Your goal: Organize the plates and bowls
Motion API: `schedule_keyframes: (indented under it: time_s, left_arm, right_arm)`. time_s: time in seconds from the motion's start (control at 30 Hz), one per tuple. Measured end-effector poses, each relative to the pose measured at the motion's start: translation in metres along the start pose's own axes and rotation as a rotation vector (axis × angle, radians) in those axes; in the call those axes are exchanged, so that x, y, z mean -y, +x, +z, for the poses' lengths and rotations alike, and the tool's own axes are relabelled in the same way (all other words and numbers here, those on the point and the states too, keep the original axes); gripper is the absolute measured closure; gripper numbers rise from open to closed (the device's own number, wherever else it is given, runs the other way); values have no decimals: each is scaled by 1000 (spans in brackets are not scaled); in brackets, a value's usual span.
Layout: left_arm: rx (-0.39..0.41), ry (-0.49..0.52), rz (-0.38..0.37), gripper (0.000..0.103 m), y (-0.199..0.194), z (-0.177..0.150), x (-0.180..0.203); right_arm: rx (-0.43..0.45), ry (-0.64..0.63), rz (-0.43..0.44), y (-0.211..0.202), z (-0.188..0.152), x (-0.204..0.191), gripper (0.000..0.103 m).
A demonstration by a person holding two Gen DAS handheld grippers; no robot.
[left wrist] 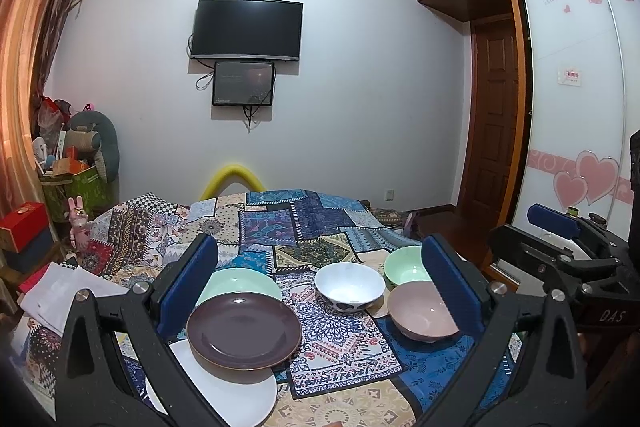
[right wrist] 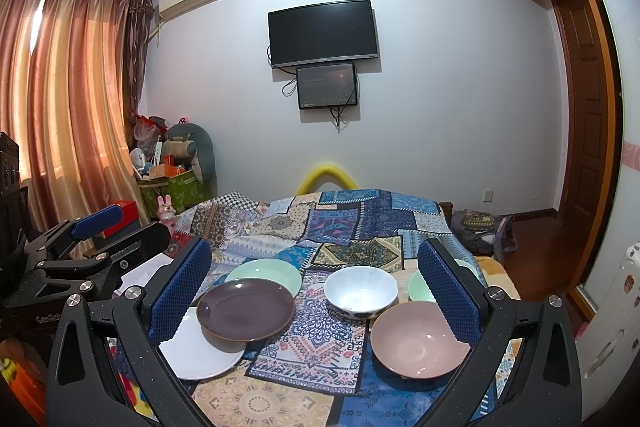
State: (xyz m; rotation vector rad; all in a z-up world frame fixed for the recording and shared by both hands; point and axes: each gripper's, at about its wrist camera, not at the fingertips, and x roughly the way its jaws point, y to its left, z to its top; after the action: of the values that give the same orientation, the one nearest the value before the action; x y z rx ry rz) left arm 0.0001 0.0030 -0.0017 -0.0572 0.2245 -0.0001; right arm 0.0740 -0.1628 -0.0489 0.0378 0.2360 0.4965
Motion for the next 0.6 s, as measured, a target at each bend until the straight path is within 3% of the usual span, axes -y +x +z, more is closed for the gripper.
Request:
schedule_keyframes:
  time_s: [0.6]
  left_arm:
    - [-6, 5, -1, 0, -1, -3, 3]
  right_arm:
    - [1, 2, 3, -1, 0, 2, 0]
